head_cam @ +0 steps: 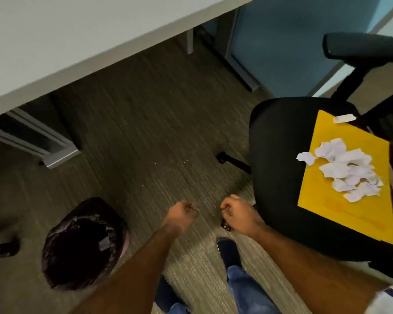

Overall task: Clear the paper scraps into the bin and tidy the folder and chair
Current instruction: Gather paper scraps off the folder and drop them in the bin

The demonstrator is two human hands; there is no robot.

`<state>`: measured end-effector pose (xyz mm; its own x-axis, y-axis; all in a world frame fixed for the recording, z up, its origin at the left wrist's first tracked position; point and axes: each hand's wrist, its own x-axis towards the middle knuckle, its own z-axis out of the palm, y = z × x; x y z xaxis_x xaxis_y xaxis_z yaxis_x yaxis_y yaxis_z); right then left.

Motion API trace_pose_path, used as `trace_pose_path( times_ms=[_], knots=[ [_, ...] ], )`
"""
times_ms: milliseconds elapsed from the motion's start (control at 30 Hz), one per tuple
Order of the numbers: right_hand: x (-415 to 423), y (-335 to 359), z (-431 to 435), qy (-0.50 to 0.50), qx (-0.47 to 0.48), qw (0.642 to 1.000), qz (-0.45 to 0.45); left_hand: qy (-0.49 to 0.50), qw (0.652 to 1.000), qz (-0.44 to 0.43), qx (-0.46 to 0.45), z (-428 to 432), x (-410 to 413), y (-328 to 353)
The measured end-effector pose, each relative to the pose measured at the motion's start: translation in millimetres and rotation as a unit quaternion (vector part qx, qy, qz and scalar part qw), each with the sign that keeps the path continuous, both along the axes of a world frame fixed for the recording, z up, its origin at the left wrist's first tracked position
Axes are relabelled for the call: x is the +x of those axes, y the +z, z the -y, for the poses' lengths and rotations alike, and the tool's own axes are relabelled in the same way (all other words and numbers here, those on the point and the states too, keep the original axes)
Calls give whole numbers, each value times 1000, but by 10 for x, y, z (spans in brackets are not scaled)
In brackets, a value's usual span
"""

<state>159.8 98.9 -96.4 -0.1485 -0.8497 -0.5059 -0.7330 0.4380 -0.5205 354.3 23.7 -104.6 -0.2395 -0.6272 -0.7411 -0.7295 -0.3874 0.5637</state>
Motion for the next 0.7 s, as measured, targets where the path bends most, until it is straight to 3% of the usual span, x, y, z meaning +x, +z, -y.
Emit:
trace_pose_path(
  times_ms=[233, 433, 567, 700],
  knots=[
    [-759, 483, -62, -28, -72, 997, -28, -101, 995, -6, -24, 101, -940, 345],
    [-1685, 883, -413, -212, -172, 959, -74, -155, 981, -88, -72, -31, -1983, 688],
    [-2285, 918, -738, -277, -142, 943, -118, -209, 963, -126, -117, -188, -2548, 800],
    [-2680, 893, -971, -289, -108, 941, -140, -315, 921, -101, -206, -284, -2944, 808]
  ],
)
